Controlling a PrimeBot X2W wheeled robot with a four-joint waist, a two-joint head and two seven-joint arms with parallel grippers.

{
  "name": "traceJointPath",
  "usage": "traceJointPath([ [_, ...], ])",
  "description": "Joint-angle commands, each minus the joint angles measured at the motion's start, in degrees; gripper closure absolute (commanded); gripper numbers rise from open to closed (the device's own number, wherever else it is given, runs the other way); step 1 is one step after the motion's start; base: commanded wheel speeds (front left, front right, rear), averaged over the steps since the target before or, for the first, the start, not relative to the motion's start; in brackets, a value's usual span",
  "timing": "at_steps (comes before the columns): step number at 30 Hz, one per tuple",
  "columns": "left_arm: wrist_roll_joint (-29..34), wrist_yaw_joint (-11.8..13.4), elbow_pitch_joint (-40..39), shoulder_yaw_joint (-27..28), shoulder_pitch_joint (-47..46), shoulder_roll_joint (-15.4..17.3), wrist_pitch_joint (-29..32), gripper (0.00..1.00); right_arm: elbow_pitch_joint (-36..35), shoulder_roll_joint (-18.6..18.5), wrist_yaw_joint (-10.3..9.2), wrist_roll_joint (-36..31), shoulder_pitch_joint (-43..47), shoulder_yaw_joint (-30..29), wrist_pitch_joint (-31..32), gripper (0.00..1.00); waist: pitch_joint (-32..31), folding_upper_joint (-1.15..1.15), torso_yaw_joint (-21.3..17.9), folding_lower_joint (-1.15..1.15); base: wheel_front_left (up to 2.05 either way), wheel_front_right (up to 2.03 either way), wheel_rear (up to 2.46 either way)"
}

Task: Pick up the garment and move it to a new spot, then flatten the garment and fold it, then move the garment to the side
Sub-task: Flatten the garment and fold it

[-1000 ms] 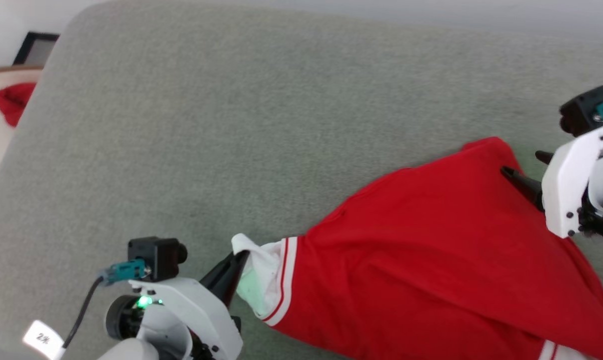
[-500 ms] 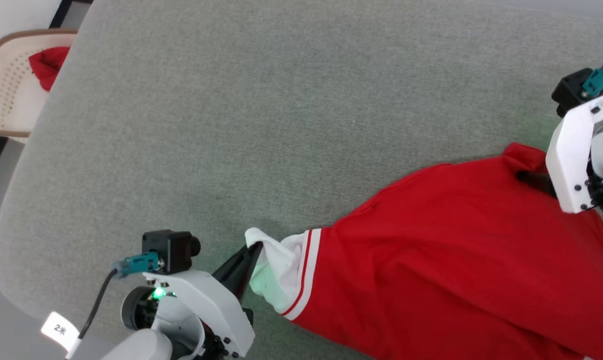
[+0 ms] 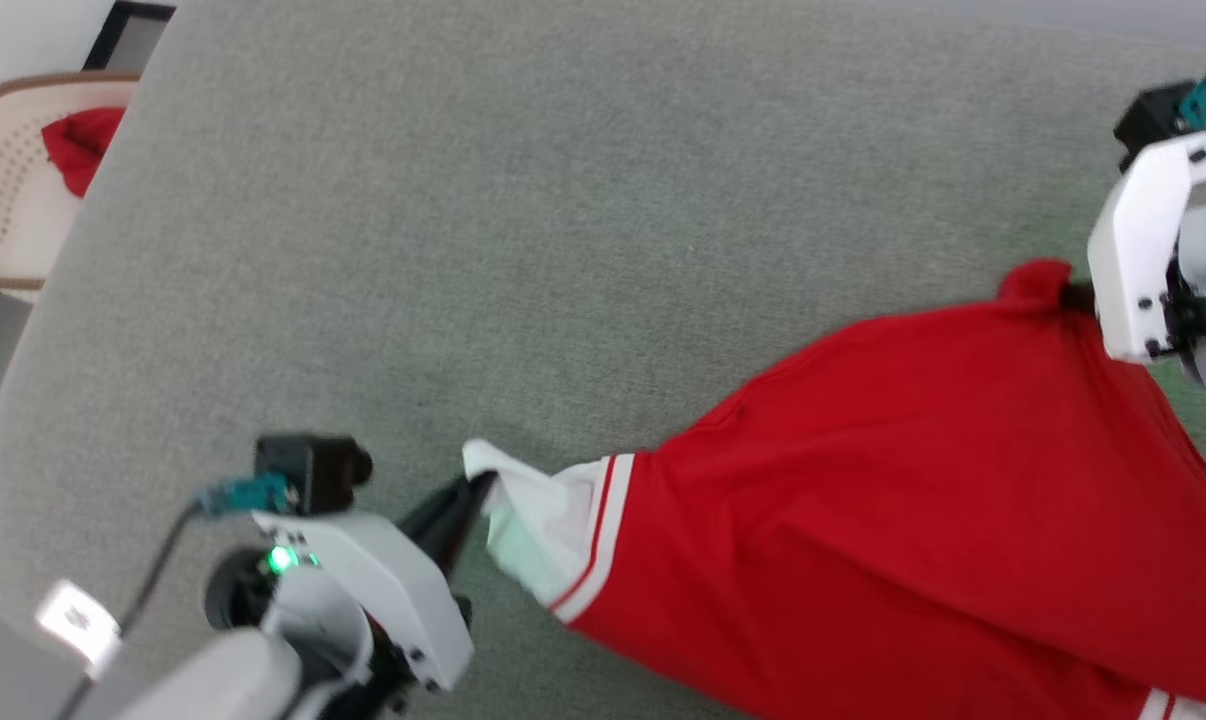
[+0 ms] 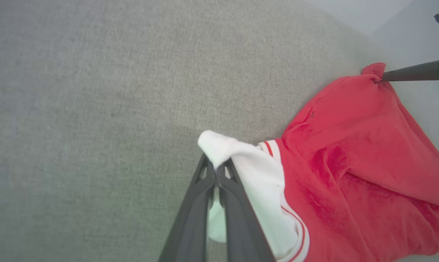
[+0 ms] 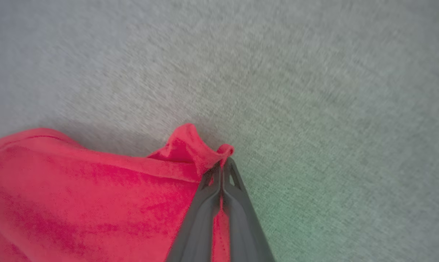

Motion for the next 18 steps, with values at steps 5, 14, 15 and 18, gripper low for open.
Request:
traceJointPath([
  [5,1.2,-1.3,-1.5,1.6,-8.3,4.8,6.0,1.0,0.5,2.7,-0.03,-0.4,-4.0,-2.1,-3.2,1.0,-3.4,0.0,-3.0,0.0,0.0,0.0,0.0],
  [14,3.3,-9.0,8.8,3.2,-32.5,6.9,18.0,1.0,-0.2,5.4,-0.03,-3.8,-11.2,-3.7,-10.8,1.0,-9.1,0.0,-7.8,0.0,0.0,0.0,0.0],
  [15,4.1,-9.9,11.1,3.1,-35.3,6.5,18.8,1.0,0.1,5.8,-0.03,-4.2,-12.0,-3.7,-11.8,1.0,-9.8,0.0,-8.4,0.0,0.0,0.0,0.0],
  [18,6.3,-13.1,18.9,2.1,-43.7,4.7,20.8,1.0,1.0,6.8,-0.03,-6.2,-14.9,-4.5,-15.7,1.0,-11.3,0.0,-9.9,0.0,0.0,0.0,0.0],
])
